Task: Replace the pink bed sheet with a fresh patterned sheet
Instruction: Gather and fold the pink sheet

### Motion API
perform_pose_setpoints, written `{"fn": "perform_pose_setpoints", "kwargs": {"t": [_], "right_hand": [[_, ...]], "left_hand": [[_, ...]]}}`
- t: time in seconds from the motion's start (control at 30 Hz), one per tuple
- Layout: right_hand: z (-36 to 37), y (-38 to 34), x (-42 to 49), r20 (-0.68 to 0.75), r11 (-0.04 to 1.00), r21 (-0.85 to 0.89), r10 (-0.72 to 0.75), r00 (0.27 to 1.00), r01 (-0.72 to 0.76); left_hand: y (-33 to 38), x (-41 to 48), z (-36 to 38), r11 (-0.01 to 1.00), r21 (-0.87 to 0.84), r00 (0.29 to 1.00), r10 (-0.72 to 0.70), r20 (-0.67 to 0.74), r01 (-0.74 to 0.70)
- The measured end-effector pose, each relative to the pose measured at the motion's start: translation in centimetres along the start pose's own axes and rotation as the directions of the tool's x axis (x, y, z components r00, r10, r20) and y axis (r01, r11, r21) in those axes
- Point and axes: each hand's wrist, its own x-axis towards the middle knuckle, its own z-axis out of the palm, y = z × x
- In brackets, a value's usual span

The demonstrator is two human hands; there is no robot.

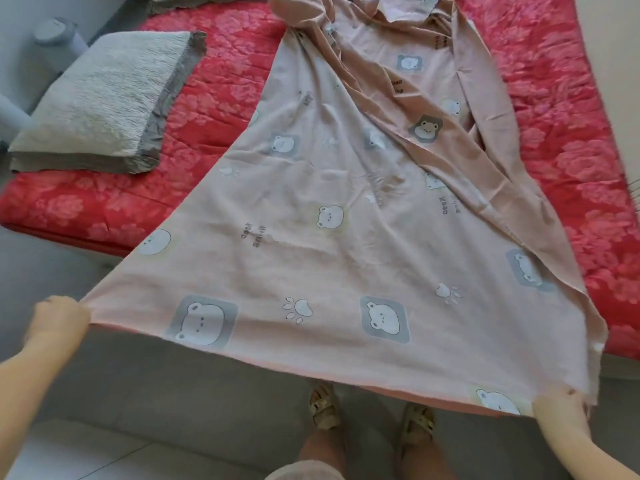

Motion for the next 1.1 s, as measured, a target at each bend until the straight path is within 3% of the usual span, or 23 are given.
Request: {"fn": "perform_pose_setpoints", "kwargs": {"t": [0.03, 0.07, 0.17, 0.27, 0.4, 0.63, 0.77, 0.9, 1.0, 1.1], "right_hand": [[-0.2, -0.4, -0.6, 0.319, 0.998, 0.054, -0.032, 0.947, 0.015], [-0.5, -1.2, -0.4, 0.453, 0.997, 0.078, -0.06, 0.89, 0.027], [-2.3, -1.8, 1.0, 0.605, 0.974, 0.022, -0.191, 0.773, 0.224], [-5.4, -3.2, 2.9, 0.609, 0.969, 0.093, -0.239, 0.756, 0.23], [-9.9, -4.0, 7.1, 0.484, 0.953, 0.159, -0.303, 0.821, 0.257], [-15.6, -0.7, 14.3, 0.385, 0.888, 0.459, -0.186, 0.904, -0.013], [-16.0, 4.1, 18.3, 0.343, 0.764, 0.614, -0.031, 0.939, -0.199], [-14.4, 9.1, 23.7, 0.307, 0.627, 0.72, 0.097, 0.947, -0.298], [-12.9, 11.5, 28.1, 0.353, 0.477, 0.801, 0.112, 0.929, -0.362], [-12.9, 13.4, 31.5, 0.359, 0.422, 0.83, 0.095, 0.928, -0.364]], "left_hand": [[1.4, -1.4, -1.1, 0.998, 0.015, 0.997, 0.069, -0.029, -0.069], [2.7, -2.4, -2.6, 0.999, -0.001, 0.999, 0.036, 0.021, -0.036], [5.0, -3.2, -4.1, 0.928, 0.307, 0.977, 0.184, 0.11, -0.209], [7.5, -2.5, -6.4, 0.912, 0.343, 0.97, 0.177, 0.166, -0.225], [10.4, 0.1, -10.2, 0.897, 0.357, 0.965, 0.234, 0.118, -0.262], [19.0, 5.5, -21.6, 0.919, 0.235, 0.941, 0.336, -0.045, -0.316], [26.6, 7.6, -30.1, 0.902, 0.139, 0.892, 0.427, -0.145, -0.409], [33.7, 9.0, -37.1, 0.874, -0.069, 0.856, 0.452, -0.25, -0.482], [37.4, 10.2, -41.6, 0.852, -0.206, 0.869, 0.434, -0.237, -0.482], [40.0, 11.7, -44.9, 0.812, -0.378, 0.895, 0.386, -0.222, -0.444]]}}
